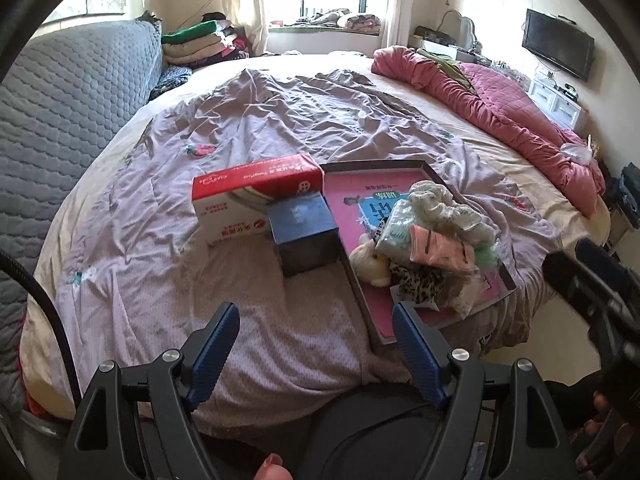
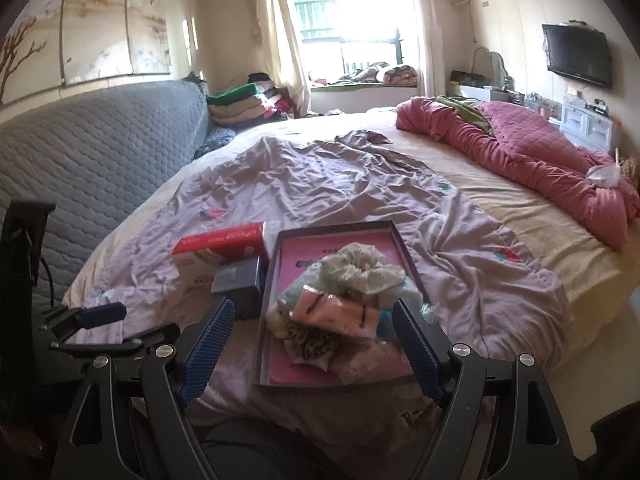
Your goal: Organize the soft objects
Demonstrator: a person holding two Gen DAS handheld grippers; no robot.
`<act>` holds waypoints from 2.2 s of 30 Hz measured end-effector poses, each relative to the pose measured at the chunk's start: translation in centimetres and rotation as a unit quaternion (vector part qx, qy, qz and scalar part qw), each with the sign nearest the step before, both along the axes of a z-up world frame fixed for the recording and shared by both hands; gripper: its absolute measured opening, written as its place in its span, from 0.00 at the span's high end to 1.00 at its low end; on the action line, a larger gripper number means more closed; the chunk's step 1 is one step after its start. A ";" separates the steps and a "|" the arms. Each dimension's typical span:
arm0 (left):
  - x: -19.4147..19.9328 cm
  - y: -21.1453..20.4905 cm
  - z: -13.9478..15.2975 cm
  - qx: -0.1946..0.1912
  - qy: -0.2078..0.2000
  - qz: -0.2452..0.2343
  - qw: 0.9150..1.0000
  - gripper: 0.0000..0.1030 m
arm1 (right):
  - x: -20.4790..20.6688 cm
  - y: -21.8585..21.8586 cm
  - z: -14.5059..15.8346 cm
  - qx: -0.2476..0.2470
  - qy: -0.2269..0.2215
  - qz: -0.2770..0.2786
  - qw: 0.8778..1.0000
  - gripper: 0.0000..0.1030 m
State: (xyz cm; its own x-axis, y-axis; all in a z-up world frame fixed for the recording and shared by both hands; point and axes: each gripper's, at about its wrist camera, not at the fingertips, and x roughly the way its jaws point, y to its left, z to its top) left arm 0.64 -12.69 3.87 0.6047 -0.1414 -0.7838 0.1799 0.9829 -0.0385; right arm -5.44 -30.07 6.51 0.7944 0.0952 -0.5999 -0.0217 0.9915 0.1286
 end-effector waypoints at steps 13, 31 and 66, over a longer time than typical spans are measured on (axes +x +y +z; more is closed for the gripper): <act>-1.5 1.0 -1.5 0.005 0.012 0.021 1.000 0.24 | -1.9 1.6 -2.0 -0.007 0.006 0.012 1.000 0.20; -2.1 0.9 -2.8 0.020 0.021 0.030 0.999 0.24 | -1.6 1.7 -3.3 0.009 0.017 0.013 1.000 0.20; -2.0 1.2 -2.9 0.026 0.024 0.040 0.999 0.24 | -1.5 2.0 -3.8 0.006 0.024 0.020 0.999 0.20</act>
State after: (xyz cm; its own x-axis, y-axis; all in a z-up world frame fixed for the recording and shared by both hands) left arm -1.32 -11.52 0.99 0.5737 -0.0525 -0.8174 0.1003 0.9949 0.0064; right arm -6.95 -28.04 2.68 0.7604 0.1341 -0.6354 -0.0553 0.9883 0.1424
